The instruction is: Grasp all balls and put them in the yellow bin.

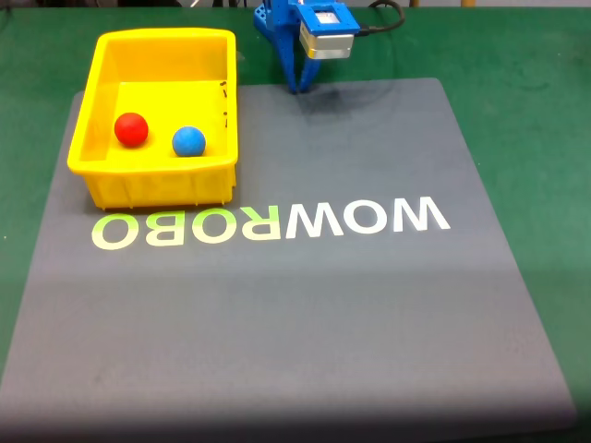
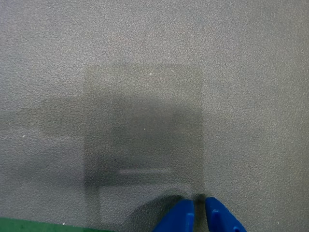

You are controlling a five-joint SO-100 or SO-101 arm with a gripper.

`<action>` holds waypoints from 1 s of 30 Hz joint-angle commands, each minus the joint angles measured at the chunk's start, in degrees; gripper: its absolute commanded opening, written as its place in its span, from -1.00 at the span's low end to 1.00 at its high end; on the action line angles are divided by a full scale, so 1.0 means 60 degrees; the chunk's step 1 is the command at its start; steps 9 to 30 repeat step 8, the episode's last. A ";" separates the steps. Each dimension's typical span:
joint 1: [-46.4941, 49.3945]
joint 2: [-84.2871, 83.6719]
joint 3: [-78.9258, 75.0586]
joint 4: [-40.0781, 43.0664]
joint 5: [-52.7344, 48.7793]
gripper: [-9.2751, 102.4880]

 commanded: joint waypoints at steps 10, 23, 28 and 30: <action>0.0103 0.0000 0.0308 0.0161 0.0029 -0.83; 0.0103 0.0000 0.0308 0.0161 0.0029 -0.83; 0.0103 0.0000 0.0308 0.0161 0.0029 -0.83; 0.0103 0.0000 0.0308 0.0161 0.0029 -0.83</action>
